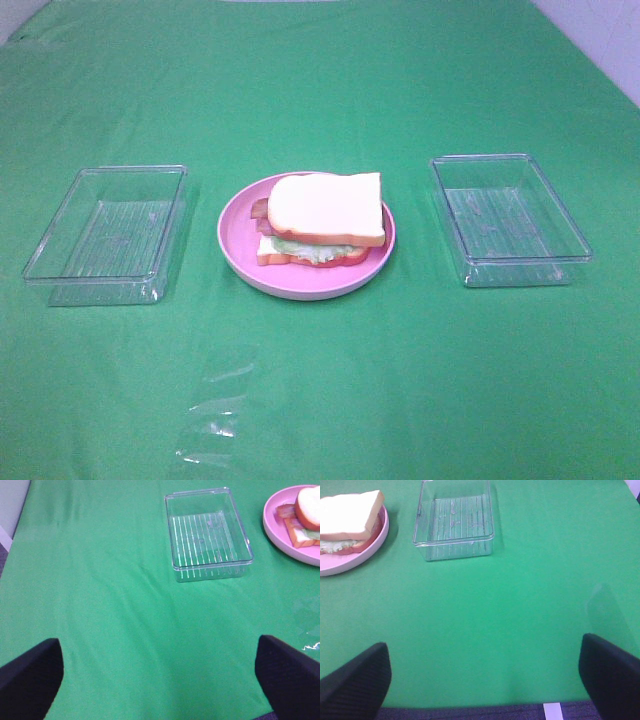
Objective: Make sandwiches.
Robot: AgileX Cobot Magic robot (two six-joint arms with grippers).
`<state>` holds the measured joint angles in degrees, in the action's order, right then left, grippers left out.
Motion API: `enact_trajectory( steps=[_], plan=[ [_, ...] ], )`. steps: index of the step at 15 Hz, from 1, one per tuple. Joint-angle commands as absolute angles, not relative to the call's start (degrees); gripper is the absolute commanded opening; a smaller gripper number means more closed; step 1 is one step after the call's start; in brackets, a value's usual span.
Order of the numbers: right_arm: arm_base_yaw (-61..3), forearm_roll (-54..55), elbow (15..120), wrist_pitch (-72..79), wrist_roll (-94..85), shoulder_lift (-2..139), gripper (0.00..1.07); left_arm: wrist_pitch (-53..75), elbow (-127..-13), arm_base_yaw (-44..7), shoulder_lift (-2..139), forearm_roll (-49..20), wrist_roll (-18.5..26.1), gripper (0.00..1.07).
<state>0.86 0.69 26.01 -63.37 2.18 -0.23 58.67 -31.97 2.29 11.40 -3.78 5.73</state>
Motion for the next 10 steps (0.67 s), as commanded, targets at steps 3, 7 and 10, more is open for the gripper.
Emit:
enact_trajectory(
  steps=[3, 7, 10],
  plan=[
    [0.92, 0.92, 25.9, -63.03, 1.66, -1.66, 0.98, 57.18, -31.28, 2.18, 1.26, -4.81, 3.21, 0.96],
    [0.92, 0.92, 25.9, -63.03, 1.66, -1.38, 0.98, 61.88, -29.79, 2.18, -1.66, -4.53, 1.32, 0.96],
    [0.92, 0.92, 25.9, -63.03, 1.66, -1.38, 0.98, 61.94, -29.62, 2.18, -1.66, -4.41, 1.09, 0.96]
  ],
)
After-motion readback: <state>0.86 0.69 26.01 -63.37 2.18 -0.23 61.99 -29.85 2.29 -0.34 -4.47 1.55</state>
